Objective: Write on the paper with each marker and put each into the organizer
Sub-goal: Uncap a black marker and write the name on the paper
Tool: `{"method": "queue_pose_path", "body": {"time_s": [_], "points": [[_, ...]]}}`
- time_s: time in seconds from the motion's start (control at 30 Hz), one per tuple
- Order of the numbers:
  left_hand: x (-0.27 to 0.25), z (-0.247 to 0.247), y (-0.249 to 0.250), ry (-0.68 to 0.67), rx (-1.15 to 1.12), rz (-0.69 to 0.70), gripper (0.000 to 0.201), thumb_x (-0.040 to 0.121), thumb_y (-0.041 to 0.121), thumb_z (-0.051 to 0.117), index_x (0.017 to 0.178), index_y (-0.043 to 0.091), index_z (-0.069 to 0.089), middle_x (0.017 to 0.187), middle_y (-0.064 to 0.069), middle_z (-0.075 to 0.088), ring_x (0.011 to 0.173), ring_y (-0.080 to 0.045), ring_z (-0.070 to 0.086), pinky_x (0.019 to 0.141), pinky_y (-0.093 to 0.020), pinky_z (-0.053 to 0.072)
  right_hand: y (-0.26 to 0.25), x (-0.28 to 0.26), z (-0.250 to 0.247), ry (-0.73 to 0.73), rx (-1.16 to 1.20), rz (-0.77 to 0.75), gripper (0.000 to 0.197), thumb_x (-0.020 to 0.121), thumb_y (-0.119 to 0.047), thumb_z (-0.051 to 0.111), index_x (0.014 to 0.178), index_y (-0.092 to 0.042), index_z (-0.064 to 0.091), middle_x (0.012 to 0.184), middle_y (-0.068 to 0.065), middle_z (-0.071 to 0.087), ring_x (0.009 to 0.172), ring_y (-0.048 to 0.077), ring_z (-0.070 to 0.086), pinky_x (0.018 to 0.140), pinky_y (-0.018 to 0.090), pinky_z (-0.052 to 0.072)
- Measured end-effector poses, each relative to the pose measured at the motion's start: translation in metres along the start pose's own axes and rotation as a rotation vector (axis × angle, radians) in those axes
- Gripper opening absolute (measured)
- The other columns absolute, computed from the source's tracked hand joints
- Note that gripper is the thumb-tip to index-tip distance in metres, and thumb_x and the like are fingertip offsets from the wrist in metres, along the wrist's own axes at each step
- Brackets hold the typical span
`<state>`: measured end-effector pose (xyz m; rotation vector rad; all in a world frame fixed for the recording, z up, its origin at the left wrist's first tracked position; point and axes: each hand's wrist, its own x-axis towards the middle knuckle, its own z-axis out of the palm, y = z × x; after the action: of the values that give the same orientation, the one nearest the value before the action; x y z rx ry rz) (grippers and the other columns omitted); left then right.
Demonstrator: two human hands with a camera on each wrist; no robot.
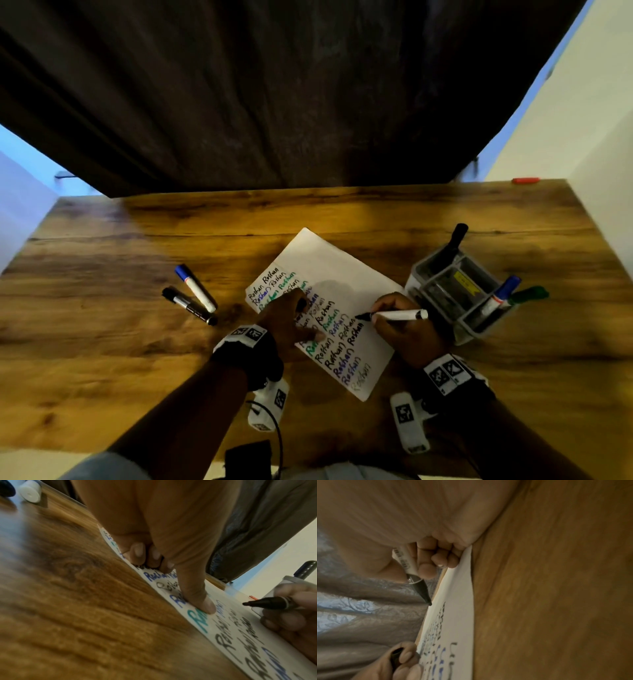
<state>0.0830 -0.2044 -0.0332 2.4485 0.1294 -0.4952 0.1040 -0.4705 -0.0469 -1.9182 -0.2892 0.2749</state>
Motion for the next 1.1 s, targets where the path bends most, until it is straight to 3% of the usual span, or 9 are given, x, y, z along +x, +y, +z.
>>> {"method": "queue_pose_path", "body": {"time_s": [0.1, 0.27, 0.47, 0.53, 0.63, 0.7, 0.8, 1.0, 1.1], "points": [[-0.001, 0.000, -0.001, -0.005, -0.010, 0.015, 0.061, 0.059, 0.052, 0.086, 0.099, 0.025, 0.049, 0.095, 0.013, 0.055, 0.089, -0.011, 0.056, 0.075, -0.026, 0.046, -0.005, 0.001, -0.001, -0.047, -0.001, -0.002, 0.013, 0.087, -0.019, 0.067, 0.091, -0.031, 0.066, 0.096, -0.013, 0.068, 0.095, 0.002, 0.062, 0.083, 0.019, 0.050], [-0.002, -0.004, 0.000, -0.044, -0.048, 0.045, 0.051, 0.069, 0.050, 0.081, 0.098, 0.025, 0.048, 0.103, 0.008, 0.059, 0.094, -0.014, 0.059, 0.080, -0.029, 0.051, -0.027, 0.001, -0.005, -0.020, 0.019, 0.023, 0.022, 0.092, -0.008, 0.064, 0.091, -0.029, 0.072, 0.098, -0.009, 0.071, 0.093, 0.001, 0.064, 0.082, 0.026, 0.051], [-0.010, -0.030, -0.001, 0.023, -0.061, 0.140, 0.031, 0.084, 0.047, 0.070, 0.089, 0.025, 0.048, 0.091, 0.008, 0.060, 0.080, -0.010, 0.056, 0.070, -0.024, 0.047, -0.073, -0.009, -0.004, 0.067, -0.007, -0.080, 0.019, 0.088, -0.017, 0.070, 0.098, -0.032, 0.064, 0.096, -0.008, 0.069, 0.091, 0.011, 0.065, 0.078, 0.034, 0.057], [-0.016, -0.038, 0.000, 0.065, -0.095, 0.167, 0.031, 0.083, 0.048, 0.070, 0.084, 0.026, 0.048, 0.078, 0.010, 0.056, 0.068, -0.005, 0.050, 0.060, -0.020, 0.040, -0.090, -0.014, 0.001, 0.054, -0.078, -0.123, 0.017, 0.086, -0.026, 0.071, 0.098, -0.036, 0.065, 0.100, -0.012, 0.069, 0.095, 0.010, 0.066, 0.080, 0.031, 0.056], [-0.022, -0.042, 0.001, 0.081, -0.132, 0.200, 0.031, 0.082, 0.050, 0.070, 0.079, 0.029, 0.047, 0.072, 0.011, 0.053, 0.064, -0.007, 0.047, 0.059, -0.023, 0.038, -0.115, -0.016, 0.015, 0.017, -0.214, -0.180, 0.015, 0.085, -0.036, 0.072, 0.100, -0.037, 0.068, 0.103, -0.017, 0.069, 0.098, 0.003, 0.065, 0.081, 0.020, 0.053], [-0.026, -0.043, -0.001, 0.082, -0.140, 0.232, 0.029, 0.083, 0.050, 0.068, 0.078, 0.030, 0.047, 0.071, 0.010, 0.052, 0.064, -0.009, 0.047, 0.060, -0.024, 0.038, -0.130, -0.015, 0.028, 0.018, -0.225, -0.220, 0.016, 0.085, -0.031, 0.073, 0.100, -0.034, 0.071, 0.102, -0.017, 0.070, 0.098, 0.000, 0.064, 0.080, 0.012, 0.050], [-0.031, -0.045, -0.004, 0.091, -0.163, 0.249, 0.025, 0.086, 0.045, 0.068, 0.082, 0.028, 0.050, 0.069, 0.010, 0.054, 0.061, -0.004, 0.048, 0.055, -0.015, 0.035, -0.144, -0.015, 0.047, 0.040, -0.203, -0.261, 0.015, 0.086, -0.023, 0.073, 0.101, -0.026, 0.073, 0.101, -0.014, 0.070, 0.098, -0.002, 0.063, 0.079, 0.005, 0.045], [-0.042, -0.052, -0.011, 0.087, -0.144, 0.338, 0.020, 0.087, 0.033, 0.070, 0.086, 0.025, 0.052, 0.070, 0.014, 0.052, 0.061, 0.002, 0.047, 0.054, -0.009, 0.036, -0.146, -0.013, 0.068, 0.033, -0.154, -0.255, 0.016, 0.085, -0.019, 0.074, 0.100, -0.024, 0.072, 0.101, -0.010, 0.070, 0.099, 0.005, 0.065, 0.083, 0.013, 0.050], [-0.047, -0.056, -0.012, 0.062, -0.112, 0.381, 0.019, 0.088, 0.031, 0.069, 0.088, 0.026, 0.050, 0.071, 0.016, 0.050, 0.065, 0.001, 0.048, 0.055, -0.009, 0.032, -0.147, -0.014, 0.078, 0.018, -0.142, -0.257, 0.016, 0.085, -0.016, 0.074, 0.101, -0.020, 0.072, 0.101, -0.008, 0.071, 0.098, 0.004, 0.066, 0.082, 0.012, 0.050]]}}
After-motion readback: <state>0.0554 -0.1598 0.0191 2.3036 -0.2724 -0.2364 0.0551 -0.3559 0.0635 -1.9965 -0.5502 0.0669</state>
